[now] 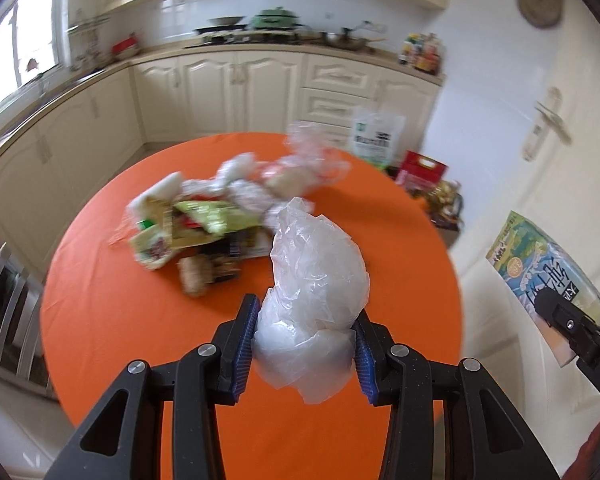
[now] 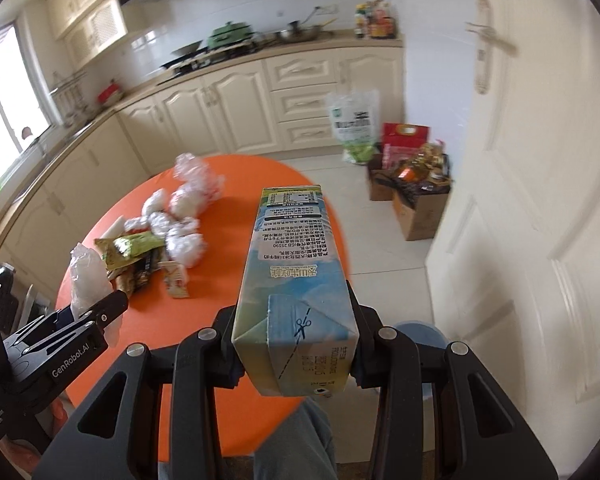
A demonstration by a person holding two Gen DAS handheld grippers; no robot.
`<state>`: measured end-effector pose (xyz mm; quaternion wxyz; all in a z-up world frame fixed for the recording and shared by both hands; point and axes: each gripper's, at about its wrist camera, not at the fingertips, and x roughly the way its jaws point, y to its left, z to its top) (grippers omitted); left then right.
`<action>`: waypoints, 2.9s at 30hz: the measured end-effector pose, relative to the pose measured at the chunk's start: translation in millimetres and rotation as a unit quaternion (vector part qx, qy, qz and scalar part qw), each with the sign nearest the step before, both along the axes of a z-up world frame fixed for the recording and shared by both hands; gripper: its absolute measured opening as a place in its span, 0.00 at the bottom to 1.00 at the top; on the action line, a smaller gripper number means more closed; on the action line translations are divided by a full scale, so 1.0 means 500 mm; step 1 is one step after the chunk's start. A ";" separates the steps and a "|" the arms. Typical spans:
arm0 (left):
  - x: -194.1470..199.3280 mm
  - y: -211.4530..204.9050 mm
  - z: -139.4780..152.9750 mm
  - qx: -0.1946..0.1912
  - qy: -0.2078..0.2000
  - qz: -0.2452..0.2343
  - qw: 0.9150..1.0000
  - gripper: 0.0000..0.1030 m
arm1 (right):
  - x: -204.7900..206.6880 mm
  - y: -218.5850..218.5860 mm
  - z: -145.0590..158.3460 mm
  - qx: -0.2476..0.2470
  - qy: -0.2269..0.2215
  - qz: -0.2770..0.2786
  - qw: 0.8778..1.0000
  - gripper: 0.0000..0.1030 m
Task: Collect trash
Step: 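Carry both items to the blue bin and open both tools over it, then move both tools back toward the trash pile on the table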
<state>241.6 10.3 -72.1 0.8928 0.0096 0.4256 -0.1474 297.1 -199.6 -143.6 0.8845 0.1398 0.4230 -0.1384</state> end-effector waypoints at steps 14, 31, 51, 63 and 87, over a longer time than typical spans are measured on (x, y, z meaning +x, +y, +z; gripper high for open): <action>-0.052 -0.325 -0.049 0.047 0.035 -0.217 0.974 0.39 | -0.204 -0.216 -0.024 0.012 0.029 -0.179 0.983 0.38; 0.128 -0.580 -0.209 0.066 0.105 -0.312 0.942 0.39 | -0.221 -0.364 -0.135 0.033 0.101 -0.253 0.962 0.38; 0.179 -0.624 -0.301 0.067 0.107 -0.288 0.949 0.68 | -0.174 -0.421 -0.217 0.044 0.135 -0.261 0.955 0.38; 0.151 -0.626 -0.295 0.072 0.096 -0.260 0.958 0.69 | -0.167 -0.425 -0.209 0.067 0.102 -0.257 0.959 0.62; 0.072 -0.540 -0.208 0.072 0.058 -0.238 0.967 0.69 | -0.206 -0.357 -0.122 0.036 0.075 -0.238 0.968 0.62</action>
